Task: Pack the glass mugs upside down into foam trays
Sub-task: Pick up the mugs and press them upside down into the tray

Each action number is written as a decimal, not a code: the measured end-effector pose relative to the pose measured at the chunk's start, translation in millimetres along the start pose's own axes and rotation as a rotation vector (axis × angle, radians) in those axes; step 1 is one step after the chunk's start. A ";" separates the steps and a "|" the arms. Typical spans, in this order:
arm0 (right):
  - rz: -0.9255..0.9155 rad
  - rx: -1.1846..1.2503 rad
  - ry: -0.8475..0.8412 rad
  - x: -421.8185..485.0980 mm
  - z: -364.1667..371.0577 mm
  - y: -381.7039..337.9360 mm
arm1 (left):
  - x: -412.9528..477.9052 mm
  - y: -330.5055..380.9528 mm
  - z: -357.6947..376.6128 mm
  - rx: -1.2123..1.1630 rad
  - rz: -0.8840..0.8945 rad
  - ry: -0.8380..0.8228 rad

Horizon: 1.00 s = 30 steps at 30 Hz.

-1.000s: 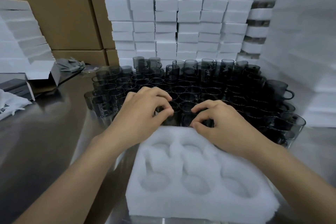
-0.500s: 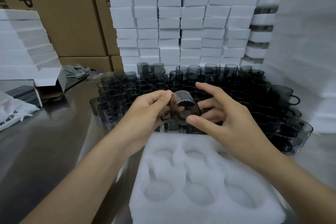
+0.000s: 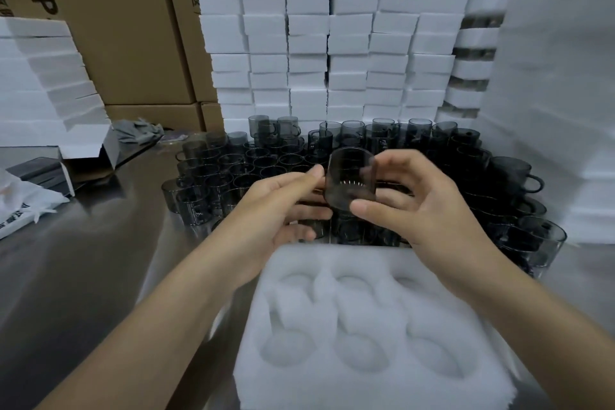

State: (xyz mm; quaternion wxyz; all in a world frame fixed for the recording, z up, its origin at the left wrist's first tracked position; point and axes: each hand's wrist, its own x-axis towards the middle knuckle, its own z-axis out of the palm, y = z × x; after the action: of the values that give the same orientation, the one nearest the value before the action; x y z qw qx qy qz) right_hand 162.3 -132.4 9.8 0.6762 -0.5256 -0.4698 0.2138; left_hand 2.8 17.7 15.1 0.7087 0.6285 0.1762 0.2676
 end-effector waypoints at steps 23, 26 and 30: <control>-0.157 -0.024 -0.105 6.4 -13.9 -2.4 | -3.3 -0.1 -6.8 0.193 0.530 -0.099; -0.002 0.155 -0.171 7.1 -13.5 -2.1 | -3.2 0.4 -6.7 0.214 0.544 -0.154; 0.168 0.310 -0.354 5.7 -12.1 -2.1 | -0.6 -4.8 -2.9 0.488 0.641 -0.099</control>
State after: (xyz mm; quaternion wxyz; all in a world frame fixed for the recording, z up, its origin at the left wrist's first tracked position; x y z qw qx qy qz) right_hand 174.9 -134.9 14.0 0.6358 -0.4071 -0.4971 0.4277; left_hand 1.4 19.3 9.8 0.4273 0.8134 -0.0047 0.3946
